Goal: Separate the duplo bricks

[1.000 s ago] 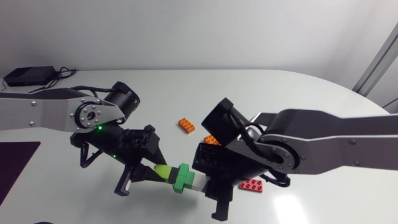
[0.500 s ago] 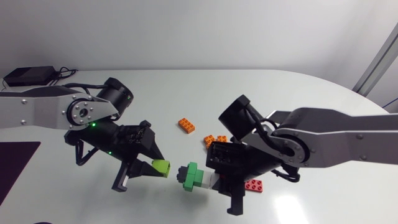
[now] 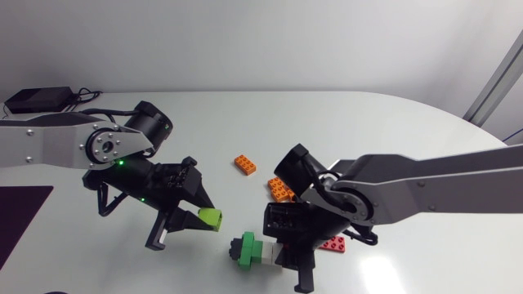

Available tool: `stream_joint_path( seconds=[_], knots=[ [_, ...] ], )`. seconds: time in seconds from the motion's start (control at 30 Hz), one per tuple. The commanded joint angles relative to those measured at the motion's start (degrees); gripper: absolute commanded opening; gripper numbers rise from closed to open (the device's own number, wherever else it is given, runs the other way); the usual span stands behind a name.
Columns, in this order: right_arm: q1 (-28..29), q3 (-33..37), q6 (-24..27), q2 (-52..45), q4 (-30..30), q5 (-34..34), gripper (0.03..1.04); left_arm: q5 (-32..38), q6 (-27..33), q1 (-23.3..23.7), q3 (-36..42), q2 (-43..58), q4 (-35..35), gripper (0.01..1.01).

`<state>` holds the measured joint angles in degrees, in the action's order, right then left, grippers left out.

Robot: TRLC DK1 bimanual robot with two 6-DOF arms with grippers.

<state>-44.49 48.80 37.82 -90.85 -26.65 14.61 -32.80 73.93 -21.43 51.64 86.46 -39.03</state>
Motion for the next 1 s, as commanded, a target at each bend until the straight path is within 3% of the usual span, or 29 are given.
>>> stream_joint_path(
  seconds=[0.0,0.03,0.13,0.4,0.63,0.8,0.97],
  knots=[
    [-0.86,-1.07,1.20,-1.61,0.20,0.33,0.50,-0.34,0.86,-0.01,-0.66,-0.59,-0.61,0.290],
    [-0.95,-1.16,1.20,-1.70,0.20,0.42,0.58,-0.34,0.78,-0.10,-0.57,-0.59,-0.61,0.290],
    [-1.21,-1.42,1.11,-2.14,0.46,0.42,0.61,-0.34,0.69,-0.63,-0.48,-0.59,-0.53,0.290],
    [-0.51,-0.54,-0.73,-0.29,-0.42,1.91,0.91,-0.34,-2.65,-2.04,-2.51,-3.66,3.34,0.290],
    [8.37,7.89,-4.78,1.90,-6.39,14.48,0.91,-0.16,-10.56,-3.88,-6.55,-9.20,16.26,0.292],
    [15.93,14.93,-9.96,-2.14,-9.64,30.04,0.91,0.63,-17.68,-6.08,-9.89,-11.57,27.51,0.293],
    [18.21,20.02,-11.63,-7.06,-12.98,39.09,0.90,6.17,-22.34,-9.68,-14.55,-13.15,39.64,0.293]
  ],
)
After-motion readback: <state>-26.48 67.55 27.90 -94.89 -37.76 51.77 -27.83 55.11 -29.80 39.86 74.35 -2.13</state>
